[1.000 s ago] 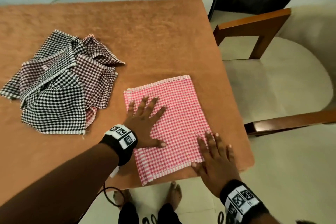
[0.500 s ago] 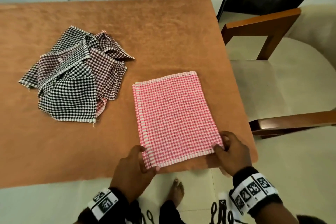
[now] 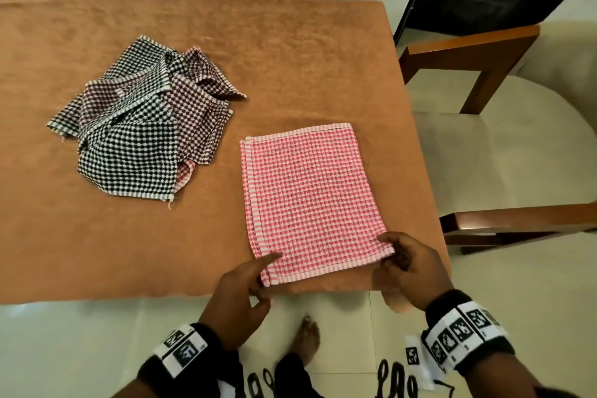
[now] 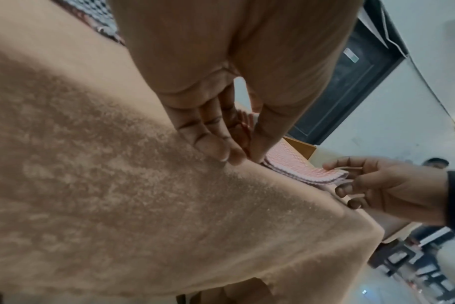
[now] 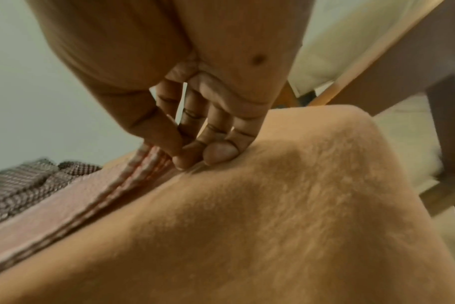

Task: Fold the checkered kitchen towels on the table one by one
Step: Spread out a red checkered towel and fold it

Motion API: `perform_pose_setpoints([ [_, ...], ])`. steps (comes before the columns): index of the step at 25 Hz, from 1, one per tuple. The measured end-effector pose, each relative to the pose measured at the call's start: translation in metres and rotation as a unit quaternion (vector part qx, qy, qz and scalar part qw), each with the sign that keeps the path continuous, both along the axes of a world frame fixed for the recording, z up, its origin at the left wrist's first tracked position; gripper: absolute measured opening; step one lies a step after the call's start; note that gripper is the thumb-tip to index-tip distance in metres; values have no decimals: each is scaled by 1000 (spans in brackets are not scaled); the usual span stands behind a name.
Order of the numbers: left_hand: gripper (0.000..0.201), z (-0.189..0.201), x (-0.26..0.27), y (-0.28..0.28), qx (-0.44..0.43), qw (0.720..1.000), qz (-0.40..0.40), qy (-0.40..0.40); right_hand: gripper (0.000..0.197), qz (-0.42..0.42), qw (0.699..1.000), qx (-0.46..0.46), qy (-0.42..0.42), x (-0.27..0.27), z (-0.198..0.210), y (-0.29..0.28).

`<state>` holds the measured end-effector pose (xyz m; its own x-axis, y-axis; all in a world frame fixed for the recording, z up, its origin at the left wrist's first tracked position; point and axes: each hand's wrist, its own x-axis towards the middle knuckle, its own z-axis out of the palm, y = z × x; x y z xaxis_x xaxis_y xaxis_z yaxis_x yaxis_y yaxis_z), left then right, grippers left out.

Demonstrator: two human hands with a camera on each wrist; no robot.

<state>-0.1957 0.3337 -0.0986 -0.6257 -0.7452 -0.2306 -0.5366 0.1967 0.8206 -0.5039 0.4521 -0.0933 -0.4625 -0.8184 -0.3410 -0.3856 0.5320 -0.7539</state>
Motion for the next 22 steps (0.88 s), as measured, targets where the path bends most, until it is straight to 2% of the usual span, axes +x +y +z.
perform_pose_setpoints([
  [3, 58, -9, 0, -9, -159, 984, -44, -61, 42, 69, 993, -6, 94, -9, -3, -3],
  [5, 41, -9, -4, -15, -202, 975, -46, -85, 37, 99, 985, 3, 143, -14, -4, -6],
  [12, 30, -6, 13, -7, -163, 980, -51, -99, 38, 217, 957, -11, 194, -23, -7, 13],
  [14, 28, 1, 22, -1, -151, 982, -71, -87, 27, 259, 944, -24, 205, -16, 0, 24],
  [16, 19, 7, 28, -3, -126, 987, -91, -47, 21, 277, 941, -48, 189, -15, 11, 28],
  [19, 16, 10, 29, -25, -100, 993, -69, -8, 21, 213, 972, -55, 87, -23, 27, 7],
  [21, 18, 10, 18, -51, -78, 997, 7, 8, 44, 155, 985, -69, 43, -31, 32, -23],
  [22, 16, 13, 8, -66, -49, 998, 46, 21, 49, 135, 988, -78, 19, -34, 33, -40],
])
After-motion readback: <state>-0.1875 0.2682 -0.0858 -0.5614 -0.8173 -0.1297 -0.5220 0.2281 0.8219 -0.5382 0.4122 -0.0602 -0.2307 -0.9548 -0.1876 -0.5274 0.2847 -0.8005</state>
